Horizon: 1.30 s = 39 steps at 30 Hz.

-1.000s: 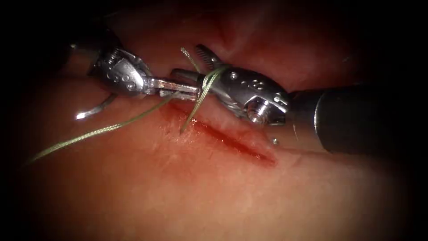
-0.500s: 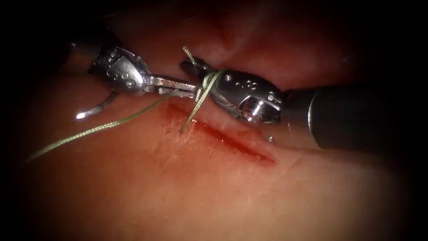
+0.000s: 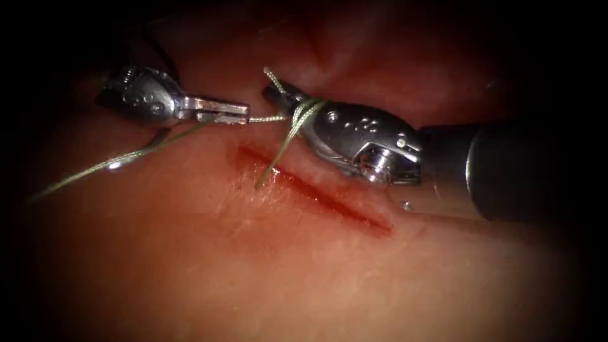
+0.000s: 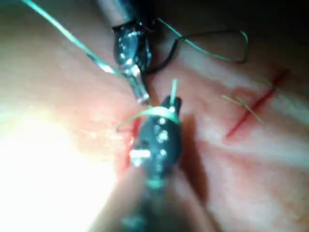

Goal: Wound Closure

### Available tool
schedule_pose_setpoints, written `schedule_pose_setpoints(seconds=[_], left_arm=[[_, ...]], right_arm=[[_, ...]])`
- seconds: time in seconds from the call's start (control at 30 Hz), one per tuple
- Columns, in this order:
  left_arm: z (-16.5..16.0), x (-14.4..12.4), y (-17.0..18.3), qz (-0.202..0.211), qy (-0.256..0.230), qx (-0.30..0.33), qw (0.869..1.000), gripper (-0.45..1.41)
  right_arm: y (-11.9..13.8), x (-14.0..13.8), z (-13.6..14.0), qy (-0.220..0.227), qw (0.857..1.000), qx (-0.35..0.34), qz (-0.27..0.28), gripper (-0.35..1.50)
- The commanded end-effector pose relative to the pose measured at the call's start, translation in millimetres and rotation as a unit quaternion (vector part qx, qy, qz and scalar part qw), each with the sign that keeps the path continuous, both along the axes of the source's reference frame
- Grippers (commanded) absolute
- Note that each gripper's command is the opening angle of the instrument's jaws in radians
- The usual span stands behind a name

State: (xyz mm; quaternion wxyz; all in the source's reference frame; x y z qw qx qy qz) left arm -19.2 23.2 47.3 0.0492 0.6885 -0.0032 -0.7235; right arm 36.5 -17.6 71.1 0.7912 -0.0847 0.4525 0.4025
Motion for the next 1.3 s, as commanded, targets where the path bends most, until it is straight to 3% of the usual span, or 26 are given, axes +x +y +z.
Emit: schedule_pose_setpoints(seconds=[0.03, 0.27, 0.57, 0.83, 1.3], left_arm=[[0.8, -0.1, 0.8, -0.003, 0.002, -0.001, 1.0, -0.45], [3.1, 0.2, 5.5, -0.016, 0.042, 0.022, 0.999, -0.45], [4.9, -3.3, 12.5, -0.028, 0.064, 0.027, 0.997, -0.45], [6.1, -5.2, 17.4, -0.043, 0.071, 0.03, 0.996, -0.45], [7.5, -6.0, 20.4, -0.053, 0.077, 0.028, 0.995, -0.45]], right_arm=[[-0.9, 1.3, 0.6, -0.001, 1.0, -0.001, 0.001, -0.35], [-3.4, 3.4, -0.3, -0.025, 1.0, 0.003, 0.019, -0.35], [-6.7, 5.5, -0.4, -0.073, 0.997, 0.026, 0.019, -0.35], [-9.6, 6.2, -1.5, -0.085, 0.996, 0.03, 0.016, -0.35], [-13.7, 4.7, -4.1, -0.089, 0.995, 0.034, 0.002, -0.35]])
